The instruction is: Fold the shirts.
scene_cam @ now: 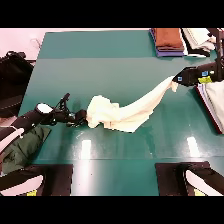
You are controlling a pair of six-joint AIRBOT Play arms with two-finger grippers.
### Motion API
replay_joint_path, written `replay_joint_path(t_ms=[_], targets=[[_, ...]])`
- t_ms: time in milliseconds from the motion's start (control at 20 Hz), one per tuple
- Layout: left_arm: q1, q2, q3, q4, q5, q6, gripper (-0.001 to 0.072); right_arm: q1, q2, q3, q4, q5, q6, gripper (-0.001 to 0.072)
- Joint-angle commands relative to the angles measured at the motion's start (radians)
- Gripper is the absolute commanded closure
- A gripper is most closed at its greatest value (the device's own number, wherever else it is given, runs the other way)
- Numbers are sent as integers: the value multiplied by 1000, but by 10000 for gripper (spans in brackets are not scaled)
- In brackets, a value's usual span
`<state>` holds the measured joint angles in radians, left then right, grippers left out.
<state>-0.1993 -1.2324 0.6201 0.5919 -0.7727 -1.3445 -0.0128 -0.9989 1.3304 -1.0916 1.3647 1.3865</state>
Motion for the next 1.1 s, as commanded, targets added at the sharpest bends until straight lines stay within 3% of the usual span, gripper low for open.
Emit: replay_joint_path(t_ms=[0,200,500,750,850,1050], targets=[[8,2,74,-4,-42,11,682,1,1,0,0,7,0,697],[85,80,350,109,-135,-19,682,-23,48,64,-4,-19,0,697],[237,320,970,315,-215,-47,682,-107,117,418,-3,-19,0,697],[244,384,1466,486,-277,-99,683,-230,180,649,-4,-5,0,697],[244,384,1558,489,-269,-99,683,-298,184,728,-4,28,0,697],[244,384,1537,491,-232,-98,683,-389,165,814,0,51,0,697]])
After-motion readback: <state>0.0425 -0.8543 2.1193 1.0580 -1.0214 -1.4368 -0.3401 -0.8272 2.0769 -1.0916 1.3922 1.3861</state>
